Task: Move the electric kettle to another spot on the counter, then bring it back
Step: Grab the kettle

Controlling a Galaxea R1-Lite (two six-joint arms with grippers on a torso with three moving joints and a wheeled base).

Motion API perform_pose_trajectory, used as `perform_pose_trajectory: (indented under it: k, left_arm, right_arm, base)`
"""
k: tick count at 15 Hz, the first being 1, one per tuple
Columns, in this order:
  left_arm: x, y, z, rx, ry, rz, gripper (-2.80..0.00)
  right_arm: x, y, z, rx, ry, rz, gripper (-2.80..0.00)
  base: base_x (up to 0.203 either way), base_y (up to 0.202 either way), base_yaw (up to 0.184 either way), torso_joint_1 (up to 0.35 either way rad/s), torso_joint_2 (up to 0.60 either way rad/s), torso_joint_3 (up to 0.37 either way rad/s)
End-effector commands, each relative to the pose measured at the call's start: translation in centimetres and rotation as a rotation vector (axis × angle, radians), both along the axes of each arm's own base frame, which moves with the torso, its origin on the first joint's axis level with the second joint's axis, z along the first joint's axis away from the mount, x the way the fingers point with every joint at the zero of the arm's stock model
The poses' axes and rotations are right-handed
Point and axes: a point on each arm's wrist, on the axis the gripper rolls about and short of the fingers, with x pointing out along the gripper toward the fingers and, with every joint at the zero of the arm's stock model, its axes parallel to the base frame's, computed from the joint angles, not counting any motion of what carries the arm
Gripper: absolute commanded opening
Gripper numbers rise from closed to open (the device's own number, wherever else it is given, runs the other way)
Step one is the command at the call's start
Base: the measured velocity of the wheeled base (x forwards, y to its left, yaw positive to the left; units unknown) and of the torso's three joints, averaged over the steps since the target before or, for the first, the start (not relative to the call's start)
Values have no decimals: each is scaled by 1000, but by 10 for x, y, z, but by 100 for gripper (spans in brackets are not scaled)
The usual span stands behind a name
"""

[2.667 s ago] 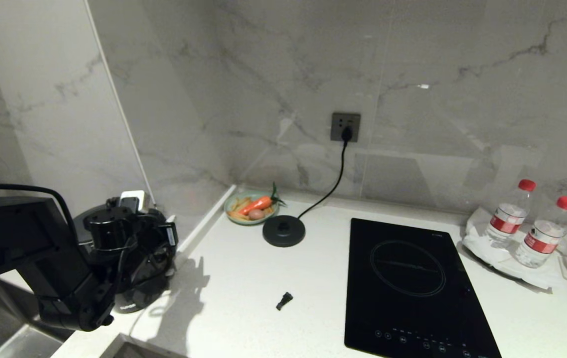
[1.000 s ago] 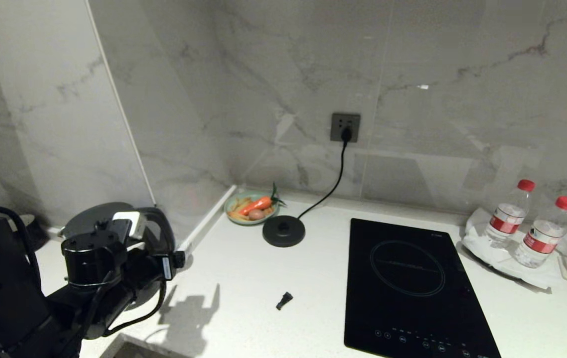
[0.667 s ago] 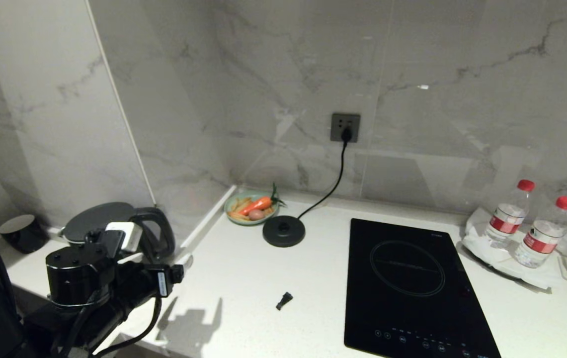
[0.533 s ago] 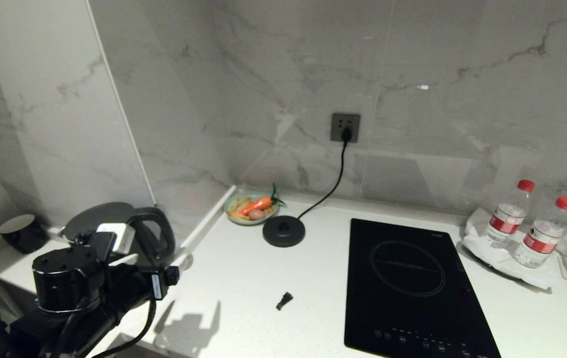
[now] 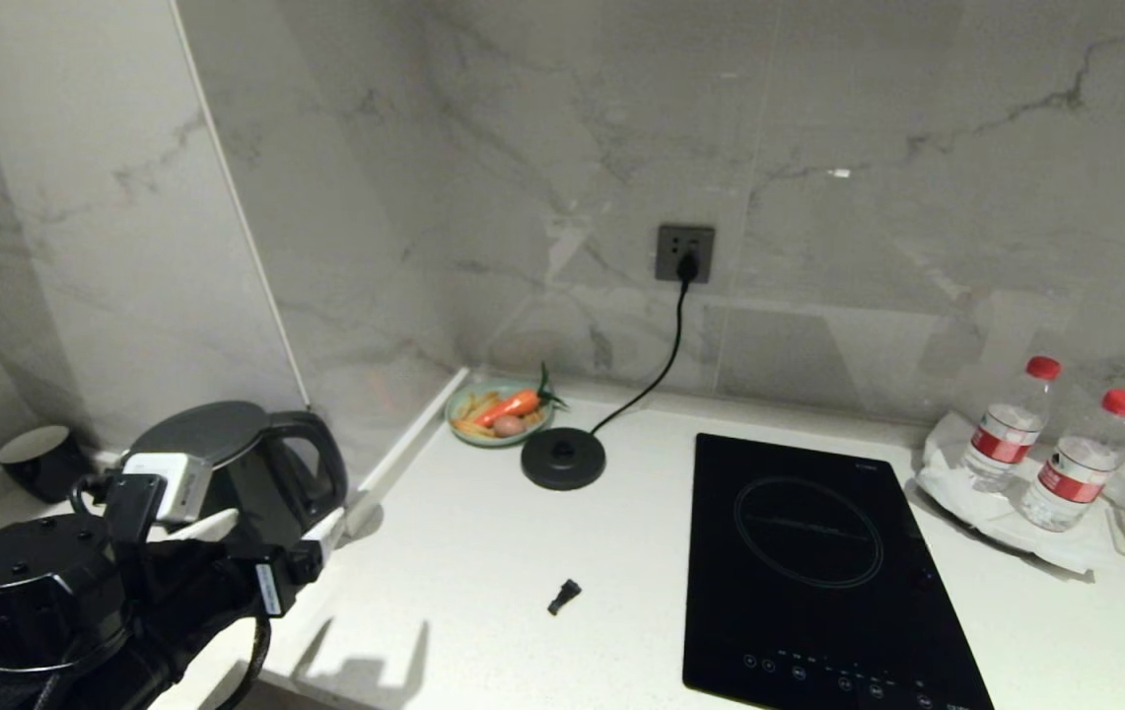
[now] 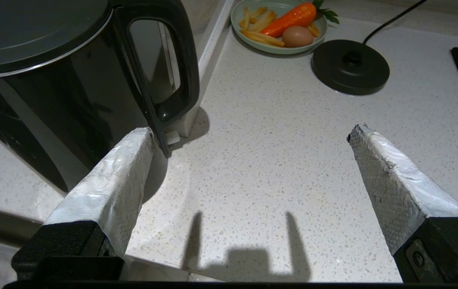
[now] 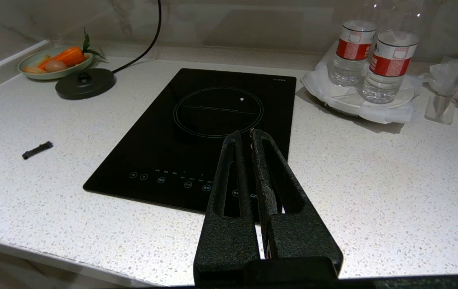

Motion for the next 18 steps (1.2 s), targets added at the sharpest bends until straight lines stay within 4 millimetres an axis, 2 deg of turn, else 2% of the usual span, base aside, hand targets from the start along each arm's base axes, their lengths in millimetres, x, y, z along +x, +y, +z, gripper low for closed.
perform_pose_trajectory:
  k: [1, 5, 11, 12, 18]
  left_arm:
    - [-6, 2, 6, -10, -34, 3, 0]
    - [-15, 4, 7, -10, -37, 7, 0]
    - [-15, 4, 10, -13, -49, 8, 0]
    - [-15, 4, 9, -12, -47, 8, -280]
    - [-15, 4, 11, -13, -57, 8, -280]
  right_arm:
    - [0, 0, 0, 0, 2, 1, -280]
    - [0, 0, 0, 0, 2, 1, -280]
    - [0, 0, 0, 0, 2, 0, -280]
    - [0, 0, 0, 0, 0, 1, -280]
    - [0, 0, 0, 0, 2, 1, -280]
  base:
    - [0, 0, 0, 0, 0, 0]
    - [0, 0, 0, 0, 0, 0]
    - [0, 0, 0, 0, 0, 0]
    - [0, 0, 0, 0, 0, 0]
    - [0, 0, 0, 0, 0, 0]
